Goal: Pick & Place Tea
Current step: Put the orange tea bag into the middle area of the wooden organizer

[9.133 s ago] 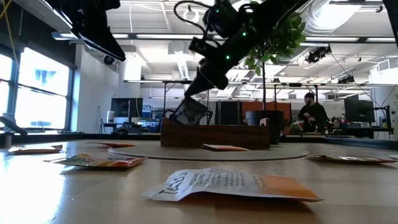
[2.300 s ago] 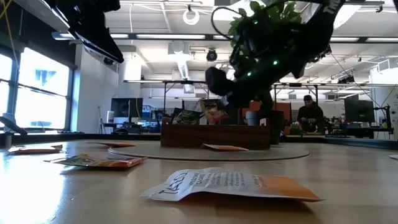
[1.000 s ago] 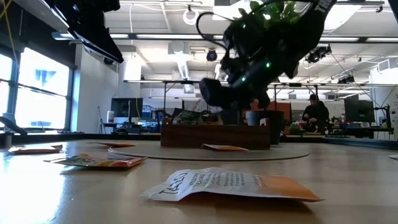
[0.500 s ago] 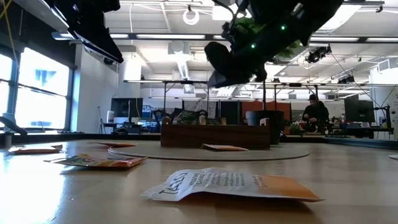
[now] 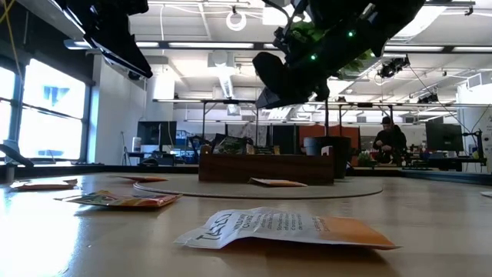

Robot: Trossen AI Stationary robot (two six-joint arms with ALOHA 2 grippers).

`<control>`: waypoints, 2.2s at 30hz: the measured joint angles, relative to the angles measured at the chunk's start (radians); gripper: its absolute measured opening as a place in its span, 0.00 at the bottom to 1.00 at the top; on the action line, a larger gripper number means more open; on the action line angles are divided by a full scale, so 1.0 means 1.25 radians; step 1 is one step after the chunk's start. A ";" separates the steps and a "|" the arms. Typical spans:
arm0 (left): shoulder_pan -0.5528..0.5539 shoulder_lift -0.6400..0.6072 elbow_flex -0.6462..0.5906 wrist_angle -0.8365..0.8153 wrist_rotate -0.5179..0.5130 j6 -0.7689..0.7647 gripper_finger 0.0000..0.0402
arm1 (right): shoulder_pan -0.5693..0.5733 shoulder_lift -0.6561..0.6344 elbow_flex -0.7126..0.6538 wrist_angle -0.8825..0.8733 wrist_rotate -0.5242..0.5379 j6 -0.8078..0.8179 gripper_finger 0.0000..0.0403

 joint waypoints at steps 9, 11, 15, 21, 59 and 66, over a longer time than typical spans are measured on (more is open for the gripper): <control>0.000 0.000 0.000 0.000 0.000 0.000 0.36 | 0.000 0.000 0.000 0.007 -0.069 -0.022 0.32; 0.000 0.000 0.000 0.000 0.000 0.000 0.36 | 0.000 0.000 0.000 0.024 -0.090 -0.048 0.32; 0.000 0.000 0.000 0.000 0.000 0.000 0.36 | 0.000 0.000 0.000 0.051 -0.131 -0.068 0.32; 0.000 0.000 0.000 0.000 0.000 0.000 0.36 | 0.000 0.000 0.000 0.067 -0.257 -0.085 0.32; 0.000 0.000 0.000 0.000 0.000 0.000 0.36 | 0.042 0.001 0.000 0.069 -0.418 -0.078 0.32; 0.000 0.000 0.000 0.000 0.000 0.000 0.36 | 0.061 0.001 0.000 0.069 -0.418 -0.083 0.32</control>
